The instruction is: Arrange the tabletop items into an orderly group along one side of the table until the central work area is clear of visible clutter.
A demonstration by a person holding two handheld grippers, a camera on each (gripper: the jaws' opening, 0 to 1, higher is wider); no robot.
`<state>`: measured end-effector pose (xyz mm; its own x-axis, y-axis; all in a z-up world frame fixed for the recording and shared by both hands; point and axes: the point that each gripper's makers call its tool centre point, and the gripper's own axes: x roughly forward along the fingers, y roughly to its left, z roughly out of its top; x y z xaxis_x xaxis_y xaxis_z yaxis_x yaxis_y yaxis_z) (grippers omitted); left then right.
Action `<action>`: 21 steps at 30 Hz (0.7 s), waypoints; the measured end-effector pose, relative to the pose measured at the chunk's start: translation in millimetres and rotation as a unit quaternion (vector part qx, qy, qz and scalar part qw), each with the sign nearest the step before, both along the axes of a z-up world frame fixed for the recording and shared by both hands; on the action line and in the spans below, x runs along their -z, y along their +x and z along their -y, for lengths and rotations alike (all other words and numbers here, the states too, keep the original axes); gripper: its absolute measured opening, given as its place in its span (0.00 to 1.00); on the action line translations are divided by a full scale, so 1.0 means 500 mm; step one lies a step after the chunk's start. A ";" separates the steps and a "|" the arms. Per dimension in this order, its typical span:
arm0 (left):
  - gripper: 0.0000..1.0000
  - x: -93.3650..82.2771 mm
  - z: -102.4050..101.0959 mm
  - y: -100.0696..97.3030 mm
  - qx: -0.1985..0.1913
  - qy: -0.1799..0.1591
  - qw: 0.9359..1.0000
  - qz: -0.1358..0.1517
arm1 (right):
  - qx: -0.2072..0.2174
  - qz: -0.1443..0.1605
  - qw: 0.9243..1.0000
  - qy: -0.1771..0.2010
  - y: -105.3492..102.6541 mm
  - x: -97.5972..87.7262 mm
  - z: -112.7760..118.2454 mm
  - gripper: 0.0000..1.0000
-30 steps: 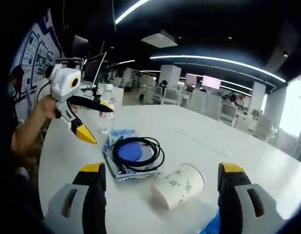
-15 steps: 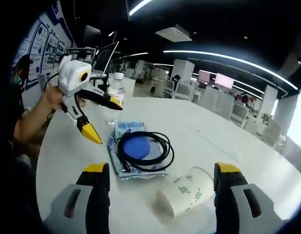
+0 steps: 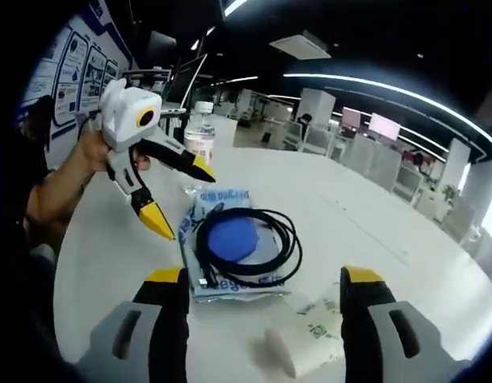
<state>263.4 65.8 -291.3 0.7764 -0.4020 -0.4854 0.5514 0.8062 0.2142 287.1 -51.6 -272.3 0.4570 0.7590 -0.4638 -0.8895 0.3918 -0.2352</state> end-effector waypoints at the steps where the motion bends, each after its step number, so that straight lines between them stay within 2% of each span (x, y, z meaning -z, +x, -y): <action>1: 0.69 -0.001 0.002 0.002 0.002 -0.004 1.000 0.002 | -0.002 -0.002 1.000 -0.002 0.000 0.005 -0.003 0.71; 5: 0.68 0.003 0.009 0.006 0.012 -0.011 1.000 -0.004 | -0.010 -0.012 1.000 -0.016 0.006 0.022 -0.015 0.69; 8: 0.68 0.009 0.006 0.009 0.012 -0.007 1.000 -0.011 | -0.015 -0.018 1.000 -0.020 0.013 0.026 -0.024 0.62; 14: 0.67 0.019 0.000 0.028 0.011 -0.006 1.000 -0.026 | -0.023 -0.034 0.999 -0.032 0.016 0.047 -0.043 0.60; 21: 0.67 0.024 0.006 0.025 0.014 -0.001 0.999 -0.036 | -0.037 -0.054 0.997 -0.042 0.024 0.068 -0.065 0.58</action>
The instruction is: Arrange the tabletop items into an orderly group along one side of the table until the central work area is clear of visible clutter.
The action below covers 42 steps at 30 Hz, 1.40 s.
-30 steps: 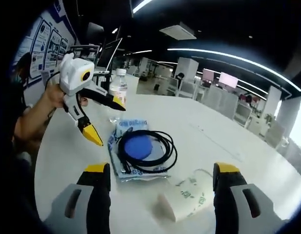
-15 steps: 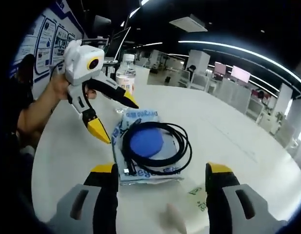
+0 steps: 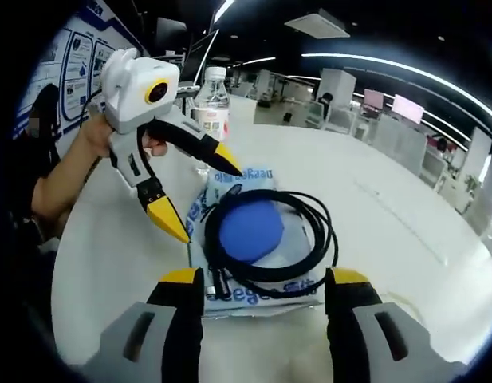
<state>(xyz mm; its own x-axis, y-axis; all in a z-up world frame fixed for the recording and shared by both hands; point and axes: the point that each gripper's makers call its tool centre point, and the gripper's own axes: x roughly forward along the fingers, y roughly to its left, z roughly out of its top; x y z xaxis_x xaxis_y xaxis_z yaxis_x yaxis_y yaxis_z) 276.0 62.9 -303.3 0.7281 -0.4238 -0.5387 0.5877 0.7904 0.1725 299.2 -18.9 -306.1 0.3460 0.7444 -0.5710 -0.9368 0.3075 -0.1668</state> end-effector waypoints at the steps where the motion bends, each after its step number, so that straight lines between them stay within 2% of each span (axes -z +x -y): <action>1: 0.67 0.002 0.006 -0.003 0.003 0.002 1.000 0.000 | -0.002 -0.001 1.000 0.003 0.001 0.000 -0.004 0.57; 9: 0.67 0.017 0.024 -0.004 0.011 -0.005 1.000 -0.012 | -0.001 -0.023 1.000 0.006 0.007 0.013 -0.016 0.57; 17: 0.67 0.020 0.034 -0.009 0.016 -0.003 1.000 -0.008 | -0.003 -0.025 1.000 0.009 -0.002 0.014 -0.016 0.56; 19: 0.64 0.017 0.030 -0.001 0.014 -0.005 1.000 -0.004 | -0.003 -0.023 1.000 0.008 -0.004 0.013 -0.016 0.55; 21: 0.54 0.012 0.025 0.004 0.012 0.004 1.000 0.007 | -0.004 -0.023 1.000 0.007 -0.010 0.011 -0.015 0.52; 24: 0.50 0.016 0.042 -0.008 0.033 0.014 0.999 0.013 | -0.004 -0.028 1.000 0.013 -0.013 0.010 -0.016 0.50; 28: 0.47 0.016 0.048 -0.015 0.035 0.013 0.999 0.014 | 0.000 -0.036 0.999 0.018 -0.014 0.011 -0.015 0.49; 31: 0.50 0.014 0.043 -0.015 0.026 0.012 0.999 0.014 | 0.001 -0.039 0.999 0.015 -0.014 0.014 -0.013 0.48; 37: 0.62 0.017 0.024 -0.008 0.008 0.036 0.999 0.015 | 0.000 -0.039 0.999 0.009 -0.007 0.016 -0.013 0.48; 42: 0.61 0.025 0.031 0.004 0.025 0.010 1.000 -0.007 | -0.002 -0.041 0.999 0.008 -0.008 0.018 -0.014 0.48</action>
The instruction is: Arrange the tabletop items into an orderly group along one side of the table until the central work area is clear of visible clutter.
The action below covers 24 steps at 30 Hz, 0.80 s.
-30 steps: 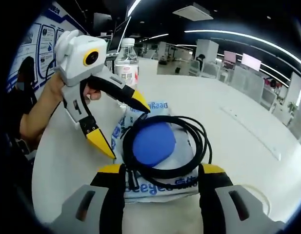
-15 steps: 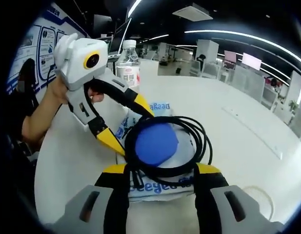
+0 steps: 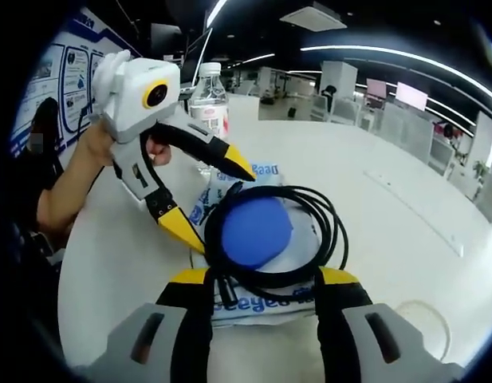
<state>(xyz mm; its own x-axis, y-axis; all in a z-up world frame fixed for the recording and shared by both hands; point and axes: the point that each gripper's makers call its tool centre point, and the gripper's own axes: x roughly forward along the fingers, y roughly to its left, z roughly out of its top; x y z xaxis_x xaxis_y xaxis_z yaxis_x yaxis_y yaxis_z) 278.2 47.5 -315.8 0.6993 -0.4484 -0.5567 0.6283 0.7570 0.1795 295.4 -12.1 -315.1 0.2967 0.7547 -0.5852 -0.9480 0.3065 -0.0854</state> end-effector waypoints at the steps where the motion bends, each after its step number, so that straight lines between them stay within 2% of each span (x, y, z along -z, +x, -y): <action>1: 0.61 0.001 0.001 0.004 0.004 -0.003 1.000 0.001 | -0.003 -0.001 1.000 -0.001 0.000 0.001 0.000 0.48; 3: 0.62 0.006 0.008 0.004 0.002 -0.011 1.000 -0.005 | -0.005 -0.003 1.000 0.002 0.002 0.002 0.000 0.48; 7: 0.63 0.005 0.002 0.011 0.001 -0.005 1.000 -0.009 | -0.007 -0.004 1.000 0.009 -0.001 0.001 -0.001 0.48; 19: 0.60 0.003 0.000 0.021 0.003 0.009 1.000 -0.005 | 0.002 -0.001 1.000 -0.004 -0.006 0.008 -0.004 0.44; 24: 0.60 -0.003 -0.001 0.023 0.003 0.006 1.000 0.000 | 0.006 0.004 1.000 0.006 -0.009 0.002 0.000 0.42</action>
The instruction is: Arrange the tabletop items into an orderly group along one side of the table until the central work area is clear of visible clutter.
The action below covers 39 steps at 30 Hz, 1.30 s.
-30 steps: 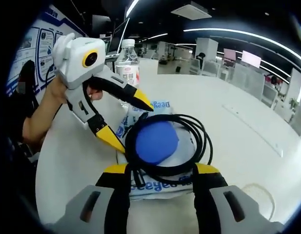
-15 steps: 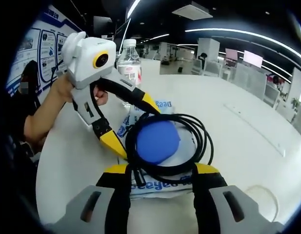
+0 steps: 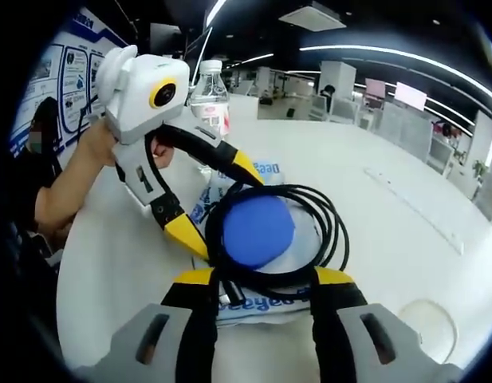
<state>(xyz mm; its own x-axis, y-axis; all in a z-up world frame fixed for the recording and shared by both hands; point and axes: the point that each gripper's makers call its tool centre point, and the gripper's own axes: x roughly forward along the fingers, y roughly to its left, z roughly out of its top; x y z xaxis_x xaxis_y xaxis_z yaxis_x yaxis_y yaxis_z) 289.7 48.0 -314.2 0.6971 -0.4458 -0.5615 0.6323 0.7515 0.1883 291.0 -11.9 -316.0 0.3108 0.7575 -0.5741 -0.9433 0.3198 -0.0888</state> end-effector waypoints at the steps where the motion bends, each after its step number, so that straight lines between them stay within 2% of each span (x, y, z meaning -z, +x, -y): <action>1: 0.60 -0.003 -0.001 0.000 -0.003 0.000 1.000 0.003 | 0.001 0.001 1.000 0.002 0.002 -0.003 -0.001 0.42; 5: 0.60 -0.009 -0.005 -0.002 -0.006 0.000 1.000 0.011 | 0.000 0.003 1.000 0.007 0.000 -0.009 0.000 0.39; 7: 0.60 -0.011 -0.009 -0.006 -0.004 0.004 1.000 0.014 | 0.002 0.002 1.000 0.021 -0.002 -0.020 0.001 0.38; 12: 0.60 -0.016 -0.008 -0.012 -0.003 0.003 1.000 0.016 | -0.005 0.005 1.000 0.019 -0.019 -0.020 -0.003 0.38; 16: 0.60 -0.023 -0.007 -0.022 0.000 0.001 1.000 0.022 | -0.006 0.006 1.000 0.026 -0.015 -0.028 0.000 0.38; 25: 0.59 -0.040 0.017 -0.054 0.001 -0.006 0.999 0.038 | -0.014 0.023 0.999 0.033 -0.033 -0.057 0.003 0.34; 30: 0.59 -0.047 0.017 -0.056 0.002 -0.001 0.999 0.042 | -0.016 0.025 0.999 0.036 -0.044 -0.059 0.001 0.33; 36: 0.59 -0.052 0.001 -0.040 0.003 -0.005 0.999 0.043 | -0.017 0.022 0.999 0.041 -0.047 -0.060 0.000 0.33; 39: 0.59 -0.048 0.003 -0.041 0.005 -0.006 0.999 0.041 | -0.019 0.010 0.999 0.043 -0.042 -0.057 0.004 0.33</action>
<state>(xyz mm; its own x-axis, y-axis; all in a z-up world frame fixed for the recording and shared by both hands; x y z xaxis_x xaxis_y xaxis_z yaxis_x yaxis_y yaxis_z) 269.0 46.4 -290.3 0.7368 -0.4585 -0.4969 0.6218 0.7481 0.2317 270.0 -14.0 -287.3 0.2919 0.8153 -0.5001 -0.9531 0.2915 -0.0810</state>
